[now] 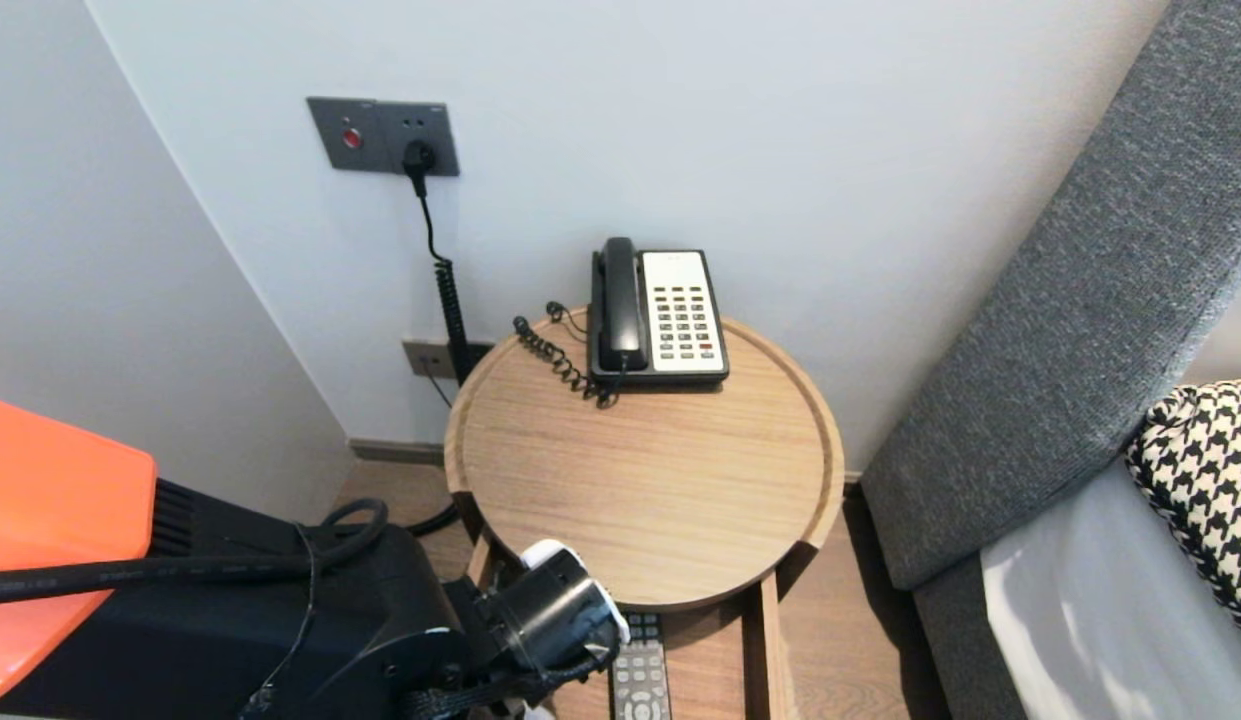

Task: Take the remote control out of the drawer one by one and place them on the table

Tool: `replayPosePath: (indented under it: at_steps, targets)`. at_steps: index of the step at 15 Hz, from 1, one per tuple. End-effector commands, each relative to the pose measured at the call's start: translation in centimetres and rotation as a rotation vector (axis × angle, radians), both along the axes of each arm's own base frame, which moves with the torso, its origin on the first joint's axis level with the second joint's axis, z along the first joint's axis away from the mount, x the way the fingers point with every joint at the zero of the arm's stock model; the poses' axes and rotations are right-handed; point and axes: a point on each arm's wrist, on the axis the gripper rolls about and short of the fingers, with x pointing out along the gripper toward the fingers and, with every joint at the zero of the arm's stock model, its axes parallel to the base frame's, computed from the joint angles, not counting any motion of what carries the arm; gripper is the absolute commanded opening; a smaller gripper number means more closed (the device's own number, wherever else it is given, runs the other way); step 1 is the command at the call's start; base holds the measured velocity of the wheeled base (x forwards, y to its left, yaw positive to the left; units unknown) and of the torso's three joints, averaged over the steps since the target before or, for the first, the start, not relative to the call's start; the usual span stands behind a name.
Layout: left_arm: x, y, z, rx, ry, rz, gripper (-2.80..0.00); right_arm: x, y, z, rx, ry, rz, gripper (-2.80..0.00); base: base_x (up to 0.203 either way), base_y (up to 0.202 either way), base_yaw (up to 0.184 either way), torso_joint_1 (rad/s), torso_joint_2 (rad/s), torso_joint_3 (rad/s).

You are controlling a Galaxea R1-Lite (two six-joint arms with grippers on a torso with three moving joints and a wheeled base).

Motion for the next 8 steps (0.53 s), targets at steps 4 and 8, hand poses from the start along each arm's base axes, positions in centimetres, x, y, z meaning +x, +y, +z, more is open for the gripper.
replayPosePath:
  at_steps: [4,8]
  targets:
    - [0.3,-0.36,0.86,-0.031,-0.024,0.009,-2.8,0.2,0.0,-0.67,0.0,0.025,0.0,-2.8,0.0,0.0,0.0,0.0,0.0,0.0]
    - [0.42,-0.53,1.4,-0.043,-0.036,0.01,-2.8,0.2,0.0,-0.67,0.0,0.025,0.0,-2.8,0.0,0.0,0.0,0.0,0.0,0.0]
